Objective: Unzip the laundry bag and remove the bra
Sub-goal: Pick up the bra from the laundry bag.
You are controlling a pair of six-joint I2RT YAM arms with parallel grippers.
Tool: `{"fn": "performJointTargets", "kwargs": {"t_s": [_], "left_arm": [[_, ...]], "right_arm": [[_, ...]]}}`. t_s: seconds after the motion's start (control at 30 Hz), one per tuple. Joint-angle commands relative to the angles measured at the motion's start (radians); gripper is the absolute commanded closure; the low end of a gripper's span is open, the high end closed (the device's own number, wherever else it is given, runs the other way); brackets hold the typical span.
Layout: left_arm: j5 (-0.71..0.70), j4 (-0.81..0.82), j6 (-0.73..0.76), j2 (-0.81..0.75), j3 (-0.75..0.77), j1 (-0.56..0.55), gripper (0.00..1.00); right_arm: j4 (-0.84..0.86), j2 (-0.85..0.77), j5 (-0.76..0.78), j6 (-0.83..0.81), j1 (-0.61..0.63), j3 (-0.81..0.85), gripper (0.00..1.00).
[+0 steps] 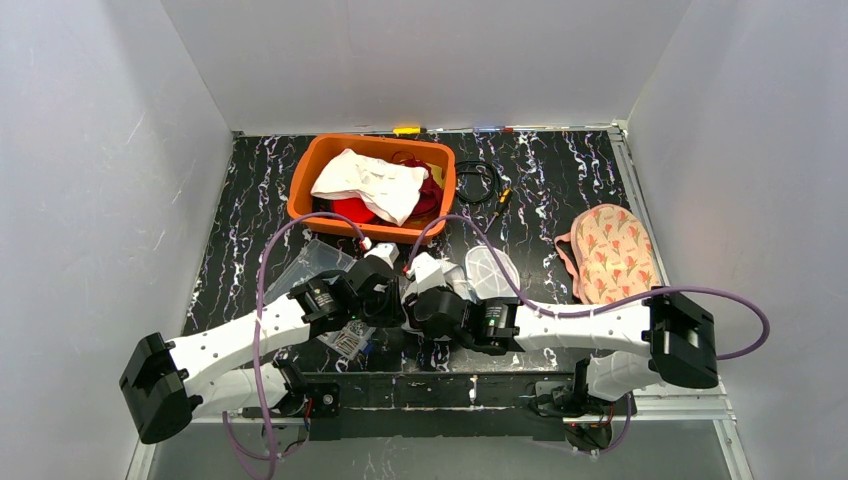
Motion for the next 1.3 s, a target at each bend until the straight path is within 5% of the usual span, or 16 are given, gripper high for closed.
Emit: {"fn": "performJointTargets", "kwargs": {"t_s": [0.0,0.17,0.43,0.53,0.7,0.8,1.0,1.27], "left_arm": [[-0.014,-0.024,-0.003,-0.018,-0.014,-0.001,0.87],[-0.024,-0.024,-0.006,-0.014,-0.021,-0.001,0.90],[-0.051,-0.023,-0.007,-0.011,-0.025,-0.001,0.95],[-0.037,-0.002,-0.002,-0.010,-0.031,-0.001,0.96],[-0.011,0.015,0.006,0.001,-0.032,-0.001,1.00],[-0.008,0.021,0.007,-0.007,-0.040,-0.002,1.00],[-0.005,0.022,0.003,-0.021,-0.050,-0.001,1.00],[-0.007,0.012,-0.004,-0.049,-0.062,-0.001,1.00]], "right_arm": [[0.043,-0.002,0.050,0.006,0.002,0.027,0.64],[0.069,-0.078,0.081,0.044,0.003,-0.040,0.82],[0.050,-0.259,0.095,0.135,0.003,-0.174,0.86],[0.076,-0.302,0.016,0.112,0.003,-0.196,0.76],[0.072,-0.357,-0.015,0.118,0.003,-0.176,0.38],[0.061,-0.360,-0.021,0.118,0.003,-0.143,0.28],[-0.022,-0.220,-0.045,0.072,0.005,-0.015,0.22],[-0.046,-0.034,-0.019,0.018,0.004,0.045,0.27]]}}
